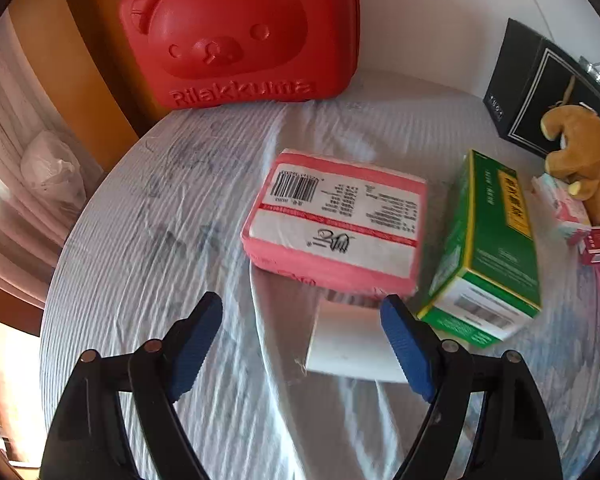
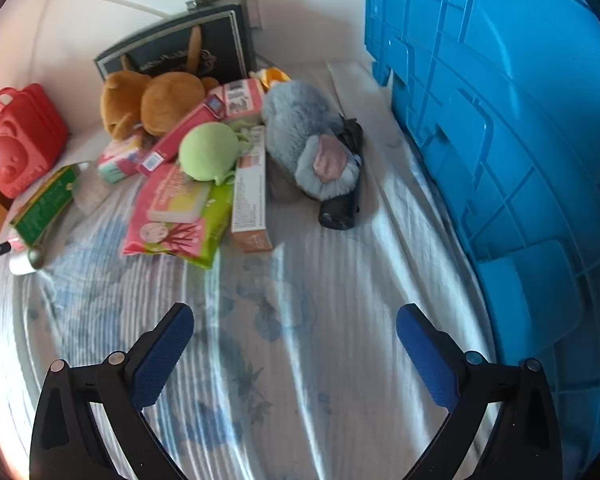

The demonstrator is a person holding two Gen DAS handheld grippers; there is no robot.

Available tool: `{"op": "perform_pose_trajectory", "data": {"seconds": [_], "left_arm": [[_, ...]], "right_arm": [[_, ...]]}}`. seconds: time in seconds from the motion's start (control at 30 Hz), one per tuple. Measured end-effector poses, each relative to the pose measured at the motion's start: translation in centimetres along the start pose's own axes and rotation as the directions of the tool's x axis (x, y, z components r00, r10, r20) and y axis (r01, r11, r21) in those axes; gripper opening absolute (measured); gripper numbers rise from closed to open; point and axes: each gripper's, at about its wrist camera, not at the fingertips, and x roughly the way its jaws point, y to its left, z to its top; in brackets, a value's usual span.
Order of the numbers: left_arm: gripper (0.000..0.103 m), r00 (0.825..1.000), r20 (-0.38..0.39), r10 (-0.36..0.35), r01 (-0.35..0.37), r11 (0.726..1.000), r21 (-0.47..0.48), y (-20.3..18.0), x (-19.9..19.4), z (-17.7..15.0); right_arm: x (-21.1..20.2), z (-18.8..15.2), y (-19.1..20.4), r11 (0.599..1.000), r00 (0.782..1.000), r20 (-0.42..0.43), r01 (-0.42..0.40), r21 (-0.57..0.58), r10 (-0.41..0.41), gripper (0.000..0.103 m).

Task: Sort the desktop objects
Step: 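Move both grippers back toward the items on the bed, then grasp the white paper roll with the left gripper while the right gripper grasps the white box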

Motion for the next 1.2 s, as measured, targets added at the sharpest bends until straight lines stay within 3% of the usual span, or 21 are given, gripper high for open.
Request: {"op": "perform_pose_trajectory", "data": {"seconds": [0.1, 0.2, 0.37, 0.53, 0.73, 0.87, 0.93, 0.97, 1.0, 1.07, 1.1, 1.2], "left_arm": [[0.082, 0.998, -0.052, 0.03, -0.029, 0.999, 0.024, 0.3, 2.4, 0.2], [0.082, 0.998, -0.065, 0.023, -0.02, 0.999, 0.048, 0.4, 1.9, -1.3], [0.082, 0.988, -0.124, -0.088, 0.099, 0.992, 0.081, 0.4, -0.6, -6.5], [0.082, 0.982, -0.103, -0.157, 0.165, 0.983, 0.077, -0.3, -3.7, -9.9], [0.082, 0.97, -0.032, -0.24, 0.242, 0.968, 0.066, -2.5, -6.7, -8.6], [0.082, 0.96, -0.079, -0.269, 0.277, 0.952, 0.128, -5.7, -5.5, -7.6], [0.081, 0.966, -0.123, -0.228, 0.246, 0.954, 0.17, -7.7, -4.0, -7.4], [0.076, 0.969, -0.136, -0.205, 0.229, 0.955, 0.187, -8.4, -3.2, -7.5], [0.062, 0.97, -0.149, -0.192, 0.219, 0.955, 0.199, -9.1, -2.5, -7.6], [0.047, 0.962, -0.202, -0.182, 0.22, 0.957, 0.187, -9.9, -0.8, -7.7], [0.044, 0.958, -0.22, -0.186, 0.226, 0.959, 0.17, -10.1, -0.1, -7.7], [0.044, 0.969, -0.179, -0.173, 0.205, 0.962, 0.18, -10.8, 0.1, -7.2]], "right_arm": [[1.2, 0.1, 0.3, 1.0, 0.999, -0.026, 0.019, 0.01, -0.019, 0.103], [2.1, -0.2, 1.2, 1.0, 0.999, -0.051, 0.016, 0.006, -0.016, 0.103], [2.5, -0.9, 3.2, 1.0, 0.997, -0.07, -0.023, -0.021, 0.021, 0.103], [2.6, -1.6, 5.4, 0.995, 0.995, -0.078, -0.062, -0.073, 0.056, 0.103], [2.8, -2.1, 5.5, 0.994, 0.993, -0.099, -0.066, -0.085, 0.057, 0.103], [3.1, -0.8, 4.5, 0.995, 0.994, -0.1, -0.046, -0.083, 0.037, 0.103], [3.2, 0.8, 3.6, 0.997, 0.995, -0.092, -0.03, -0.071, 0.024, 0.103], [3.3, 1.6, 3.3, 0.998, 0.996, -0.093, -0.019, -0.066, 0.013, 0.102], [3.4, 2.4, 3.0, 0.998, 0.996, -0.094, -0.005, -0.065, -0.001, 0.098], [3.7, 3.9, 2.6, 0.998, 0.996, -0.091, 0.009, -0.069, -0.015, 0.07], [4.0, 4.5, 2.5, 0.998, 0.995, -0.096, 0.012, -0.069, -0.019, 0.065], [5.3, 6.0, 2.2, 0.999, 0.994, -0.105, -0.006, -0.052, 0.001, 0.064]]}}
